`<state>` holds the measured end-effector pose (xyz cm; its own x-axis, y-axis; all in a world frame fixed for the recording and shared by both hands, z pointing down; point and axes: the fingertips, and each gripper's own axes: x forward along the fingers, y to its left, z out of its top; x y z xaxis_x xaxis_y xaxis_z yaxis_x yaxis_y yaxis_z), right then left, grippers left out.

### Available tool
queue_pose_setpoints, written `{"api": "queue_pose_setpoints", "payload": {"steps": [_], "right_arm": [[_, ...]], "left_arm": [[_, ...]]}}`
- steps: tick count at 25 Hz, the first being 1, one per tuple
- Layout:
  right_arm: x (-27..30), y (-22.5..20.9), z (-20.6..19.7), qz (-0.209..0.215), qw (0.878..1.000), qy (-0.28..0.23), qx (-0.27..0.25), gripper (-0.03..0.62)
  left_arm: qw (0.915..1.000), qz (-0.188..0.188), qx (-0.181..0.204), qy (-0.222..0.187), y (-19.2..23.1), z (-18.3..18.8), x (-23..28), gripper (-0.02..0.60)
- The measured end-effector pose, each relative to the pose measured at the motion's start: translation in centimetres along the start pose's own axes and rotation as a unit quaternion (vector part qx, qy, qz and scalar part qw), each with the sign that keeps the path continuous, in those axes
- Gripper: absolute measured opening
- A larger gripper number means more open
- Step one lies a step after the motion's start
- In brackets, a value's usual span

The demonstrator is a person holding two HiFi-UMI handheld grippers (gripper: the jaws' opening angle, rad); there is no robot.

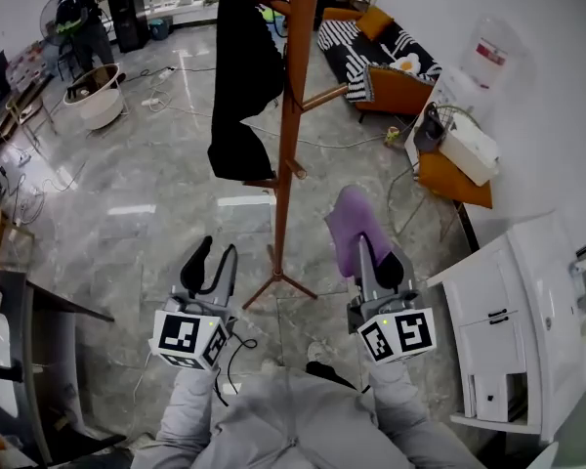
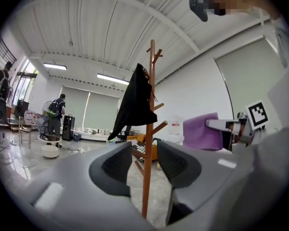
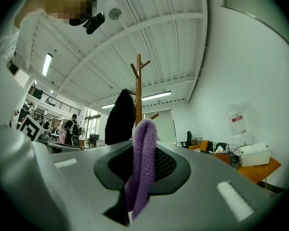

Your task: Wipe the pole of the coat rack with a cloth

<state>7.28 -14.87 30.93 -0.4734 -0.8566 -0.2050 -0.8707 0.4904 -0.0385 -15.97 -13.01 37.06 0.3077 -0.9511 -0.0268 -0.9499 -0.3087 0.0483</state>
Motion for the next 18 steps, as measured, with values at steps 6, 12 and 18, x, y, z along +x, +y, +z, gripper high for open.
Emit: {"api": "queue_pose_setpoints", "payload": {"steps": [6, 12, 18], "right_arm": [[3.7, -1.5, 2.4, 0.029, 0.999, -0.027, -0.016, 0.054], [7.3, -1.4, 8.4, 0.059, 0.988, -0.102, -0.096, 0.054], [10.9, 1.0, 13.5, 0.063, 0.956, -0.172, -0.228, 0.054]], "left_arm": [[0.9993, 0.038, -0.003, -0.002, 1.0, 0.1, 1.5, 0.169], [0.9966, 0.081, 0.0, -0.009, 1.8, 0.7, 1.8, 0.169], [0.9926, 0.121, 0.002, -0.013, 2.7, 0.9, 1.0, 0.169]]}}
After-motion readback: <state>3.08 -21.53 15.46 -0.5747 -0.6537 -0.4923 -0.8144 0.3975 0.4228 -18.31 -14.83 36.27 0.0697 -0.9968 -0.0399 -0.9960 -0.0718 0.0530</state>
